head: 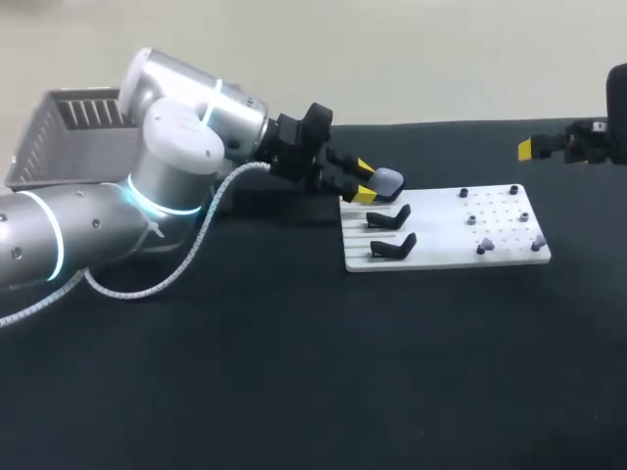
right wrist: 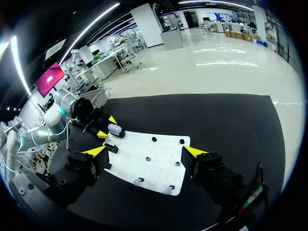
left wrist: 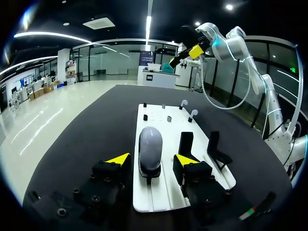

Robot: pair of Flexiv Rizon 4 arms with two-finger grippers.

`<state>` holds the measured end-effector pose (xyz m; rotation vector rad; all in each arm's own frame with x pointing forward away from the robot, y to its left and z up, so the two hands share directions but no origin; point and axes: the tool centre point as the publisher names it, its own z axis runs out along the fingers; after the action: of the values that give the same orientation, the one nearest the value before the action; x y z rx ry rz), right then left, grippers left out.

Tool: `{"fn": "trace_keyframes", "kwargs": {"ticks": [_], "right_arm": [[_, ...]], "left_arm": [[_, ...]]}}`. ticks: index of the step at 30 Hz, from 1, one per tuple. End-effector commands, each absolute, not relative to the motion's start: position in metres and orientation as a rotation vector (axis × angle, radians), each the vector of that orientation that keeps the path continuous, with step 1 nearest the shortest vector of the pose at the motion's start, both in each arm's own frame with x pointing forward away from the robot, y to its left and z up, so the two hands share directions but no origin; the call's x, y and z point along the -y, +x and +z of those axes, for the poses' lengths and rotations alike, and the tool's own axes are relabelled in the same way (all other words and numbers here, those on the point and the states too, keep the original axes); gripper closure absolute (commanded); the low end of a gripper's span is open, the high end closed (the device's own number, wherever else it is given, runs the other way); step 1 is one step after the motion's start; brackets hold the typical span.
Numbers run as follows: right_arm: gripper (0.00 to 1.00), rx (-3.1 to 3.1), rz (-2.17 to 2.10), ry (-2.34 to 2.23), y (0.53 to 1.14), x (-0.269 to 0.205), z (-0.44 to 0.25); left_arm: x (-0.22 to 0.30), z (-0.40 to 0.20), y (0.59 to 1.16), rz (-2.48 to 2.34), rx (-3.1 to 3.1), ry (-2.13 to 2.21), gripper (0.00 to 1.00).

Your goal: Pick up each earbud case from the left stands, insert the matching earbuds, close the lid, and place the case in the box.

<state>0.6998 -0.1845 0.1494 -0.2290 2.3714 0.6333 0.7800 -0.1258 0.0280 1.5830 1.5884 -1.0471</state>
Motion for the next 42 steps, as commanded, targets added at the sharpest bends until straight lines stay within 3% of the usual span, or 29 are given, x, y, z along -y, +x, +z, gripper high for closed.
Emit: {"fn": "trace_keyframes", "kwargs": {"ticks": [1,10,11,16,18,19,29,42], "right_arm": [[0.00,-2.372,0.632,-0.230,0.700,0.185,0.150],[0.00,-2.372,0.632,-0.230,0.700,0.185,0.150],[0.00,-2.372,0.632,-0.230,0.700,0.185,0.150],[0.00,-2.372,0.632,-0.230,0.700,0.185,0.150],[0.00,-2.372,0.632,-0.230,0.700,0.185,0.150],[0.00,-2.372,0.632,-0.230,0.700,0.185,0.150],[0.00,-2.372,0.632,-0.230,0.700,0.185,0.150],[0.00,-2.372,0.632,-0.230,0.700,0.185,0.150]], "left_arm": [[0.128,0.026,0.781,-1.047,-1.582,1.583,0.39],[0.133,0.026,0.780,-1.059,-1.576,1.583,0.42],[0.134,0.025,0.780,-1.060,-1.575,1.583,0.50],[0.135,0.025,0.780,-1.052,-1.575,1.586,0.69],[0.135,0.026,0.781,-1.049,-1.575,1.584,0.94],[0.135,0.026,0.781,-1.047,-1.576,1.582,1.00],[0.121,0.036,0.783,-1.044,-1.578,1.543,1.00],[0.080,0.101,0.762,-1.171,-1.524,1.366,1.00]]}}
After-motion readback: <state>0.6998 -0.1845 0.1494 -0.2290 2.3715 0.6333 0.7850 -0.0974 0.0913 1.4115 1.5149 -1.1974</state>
